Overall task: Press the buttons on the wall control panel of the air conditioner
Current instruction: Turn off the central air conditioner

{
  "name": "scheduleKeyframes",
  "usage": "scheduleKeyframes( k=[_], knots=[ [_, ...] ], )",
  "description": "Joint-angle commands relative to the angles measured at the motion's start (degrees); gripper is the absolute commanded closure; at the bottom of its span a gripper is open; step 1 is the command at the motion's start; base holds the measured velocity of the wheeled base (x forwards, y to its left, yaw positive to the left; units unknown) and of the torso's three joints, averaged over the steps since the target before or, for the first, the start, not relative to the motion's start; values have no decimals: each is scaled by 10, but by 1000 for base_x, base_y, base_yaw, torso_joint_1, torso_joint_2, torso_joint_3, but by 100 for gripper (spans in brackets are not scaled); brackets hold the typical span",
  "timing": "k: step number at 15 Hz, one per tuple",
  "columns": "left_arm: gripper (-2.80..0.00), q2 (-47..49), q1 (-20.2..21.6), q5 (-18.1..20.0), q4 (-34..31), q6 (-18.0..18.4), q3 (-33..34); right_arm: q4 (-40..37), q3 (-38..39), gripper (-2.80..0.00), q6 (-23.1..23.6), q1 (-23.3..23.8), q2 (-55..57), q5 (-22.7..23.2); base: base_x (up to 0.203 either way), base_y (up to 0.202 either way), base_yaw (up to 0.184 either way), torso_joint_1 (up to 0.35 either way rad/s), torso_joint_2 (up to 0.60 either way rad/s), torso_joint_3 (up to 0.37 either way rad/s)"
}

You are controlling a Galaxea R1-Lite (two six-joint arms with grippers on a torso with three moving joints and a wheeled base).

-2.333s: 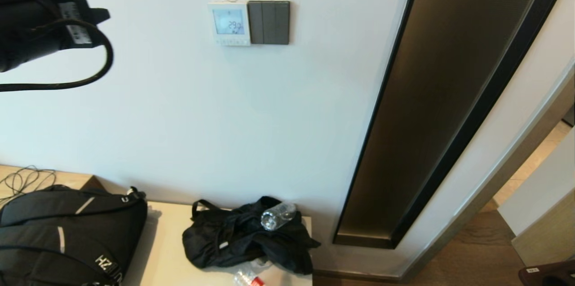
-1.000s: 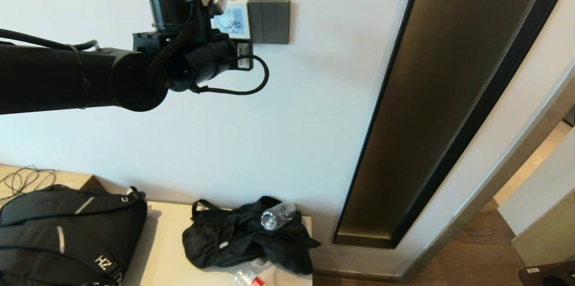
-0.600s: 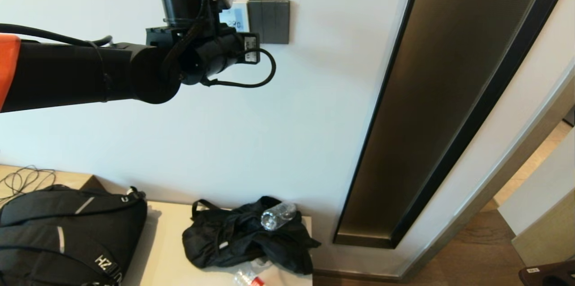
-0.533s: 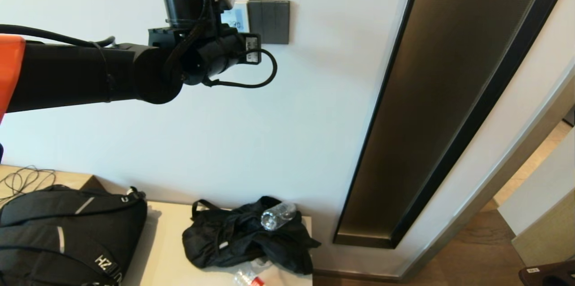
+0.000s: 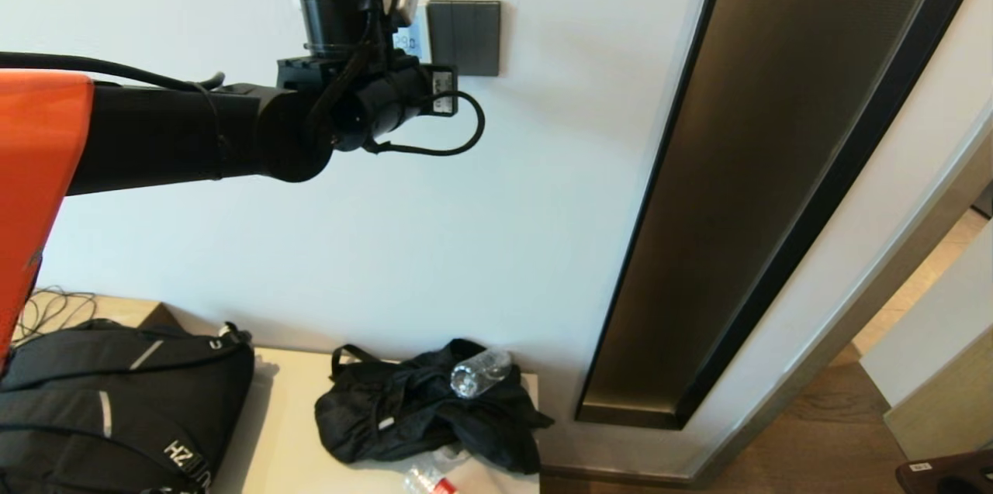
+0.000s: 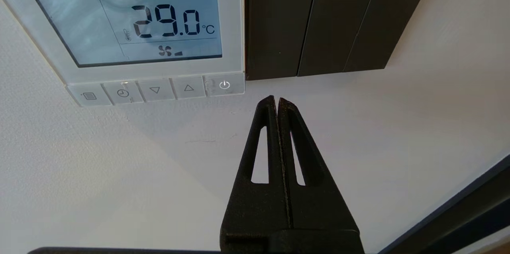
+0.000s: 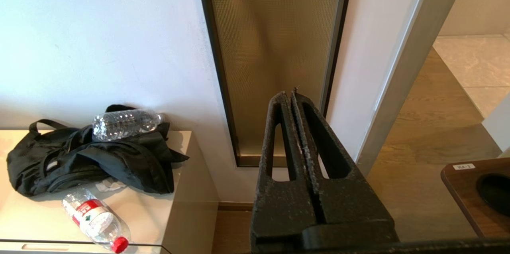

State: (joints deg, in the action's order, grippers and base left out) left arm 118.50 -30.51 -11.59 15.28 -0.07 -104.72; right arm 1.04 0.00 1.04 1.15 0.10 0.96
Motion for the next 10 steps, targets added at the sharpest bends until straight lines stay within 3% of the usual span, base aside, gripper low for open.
scheduleKeyframes(
  k=[1,10],
  knots=[
    [0,6,0,-1,1,0,-6,0,1,0,0,0,1,1,0,0,0,0,0,0],
    [0,26,8,1,1,0,-28,0,0,0,0,0,0,1,0,0,0,0,0,0]
  ],
)
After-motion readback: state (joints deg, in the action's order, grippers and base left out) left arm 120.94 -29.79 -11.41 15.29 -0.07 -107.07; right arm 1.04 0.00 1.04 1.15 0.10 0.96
